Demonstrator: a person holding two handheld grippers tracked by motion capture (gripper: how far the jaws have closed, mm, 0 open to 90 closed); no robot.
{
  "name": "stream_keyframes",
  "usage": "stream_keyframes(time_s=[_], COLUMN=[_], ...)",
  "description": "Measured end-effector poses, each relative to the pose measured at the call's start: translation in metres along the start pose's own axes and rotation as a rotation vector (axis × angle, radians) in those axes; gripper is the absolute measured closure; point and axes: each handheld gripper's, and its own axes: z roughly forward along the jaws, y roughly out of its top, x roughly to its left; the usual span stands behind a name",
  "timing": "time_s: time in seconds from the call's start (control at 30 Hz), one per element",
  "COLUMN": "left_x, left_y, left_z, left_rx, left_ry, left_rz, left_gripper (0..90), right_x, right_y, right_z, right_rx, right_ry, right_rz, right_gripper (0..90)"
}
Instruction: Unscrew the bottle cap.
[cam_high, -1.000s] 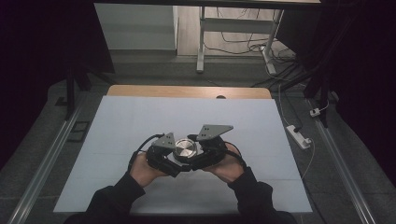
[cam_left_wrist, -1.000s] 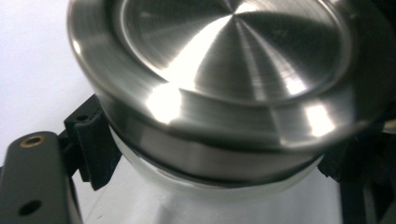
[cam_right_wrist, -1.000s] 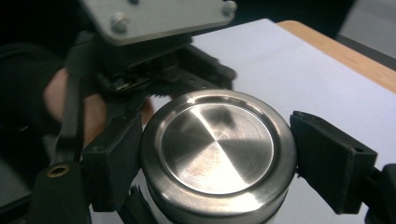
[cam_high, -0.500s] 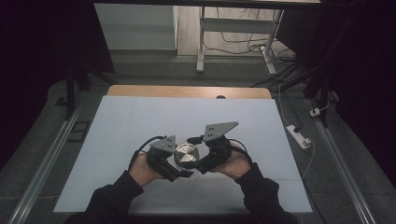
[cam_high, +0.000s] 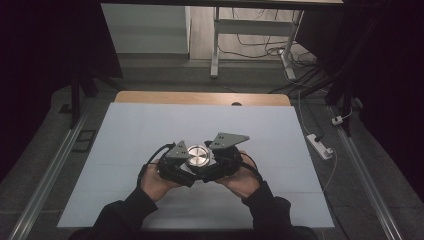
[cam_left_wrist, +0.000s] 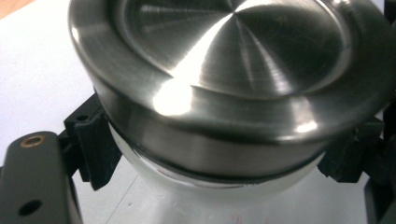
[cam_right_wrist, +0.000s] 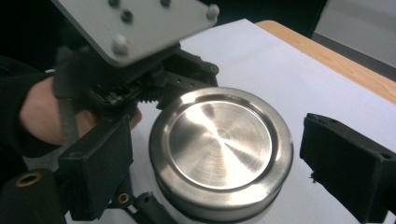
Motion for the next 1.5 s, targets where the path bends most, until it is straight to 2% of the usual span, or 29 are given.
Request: stream_keyframes(time_s=[0.1, 0.2, 0.23, 0.3, 0.33, 0.4, 0.43, 0.47, 0.53, 0.57, 0.7, 0.87, 1.03, 1.27, 1.5], left_x=[-0.001, -0.001, 0.0, 0.002, 0.002, 0.002, 0.002, 0.003, 0.003, 0.004, 0.004, 0.005, 0.005, 0.008, 0.014], left_y=[0.001, 0.002, 0.001, 0.001, 0.001, 0.0, 0.0, 0.0, 0.0, 0.0, -0.001, -0.003, -0.003, -0.005, -0.008], left_z=[-0.001, -0.002, -0.002, -0.003, -0.003, -0.004, -0.004, -0.004, -0.005, -0.006, -0.006, -0.004, -0.003, -0.003, -0.004], left_rx=[-0.01, -0.012, -0.022, -0.028, -0.028, -0.031, -0.03, -0.034, -0.044, -0.046, -0.056, -0.048, -0.041, -0.029, -0.024], left_ry=[-0.02, -0.055, -0.092, -0.139, -0.139, -0.172, -0.19, -0.213, -0.254, -0.278, -0.328, -0.331, -0.314, -0.27, -0.222], left_rz=[0.005, 0.03, 0.033, 0.037, 0.037, 0.054, 0.061, 0.064, 0.075, 0.081, 0.103, 0.114, 0.113, 0.104, 0.072], left_gripper=[15.7, 15.7, 15.7, 15.7, 15.7, 15.7, 15.7, 15.7, 15.7, 15.7, 15.7, 15.7, 15.7, 15.7, 15.7], right_x=[0.0, -0.001, -0.002, -0.006, -0.006, -0.008, -0.01, -0.01, -0.01, -0.011, -0.01, -0.01, -0.011, -0.013, -0.015], right_y=[-0.003, -0.006, -0.006, -0.007, -0.007, -0.007, -0.007, -0.007, -0.007, -0.007, -0.006, -0.005, -0.005, -0.004, -0.004], right_z=[0.005, 0.006, 0.005, 0.003, 0.003, 0.001, 0.0, 0.0, -0.002, -0.004, -0.006, -0.009, -0.009, -0.012, -0.014], right_rx=[0.008, 0.011, 0.005, 0.004, 0.004, 0.001, 0.002, 0.002, -0.003, -0.008, -0.015, -0.031, -0.038, -0.044, -0.044], right_ry=[0.002, 0.018, 0.051, 0.092, 0.092, 0.138, 0.176, 0.176, 0.216, 0.251, 0.283, 0.297, 0.287, 0.262, 0.23], right_rz=[0.009, -0.004, -0.009, -0.012, -0.012, -0.019, -0.035, -0.035, -0.051, -0.062, -0.088, -0.098, -0.095, -0.077, -0.071], right_gripper=[12.1, 17.5, 17.8, 17.9, 17.9, 17.9, 18.0, 18.0, 18.0, 18.1, 18.1, 18.2, 18.1, 18.2, 18.1])
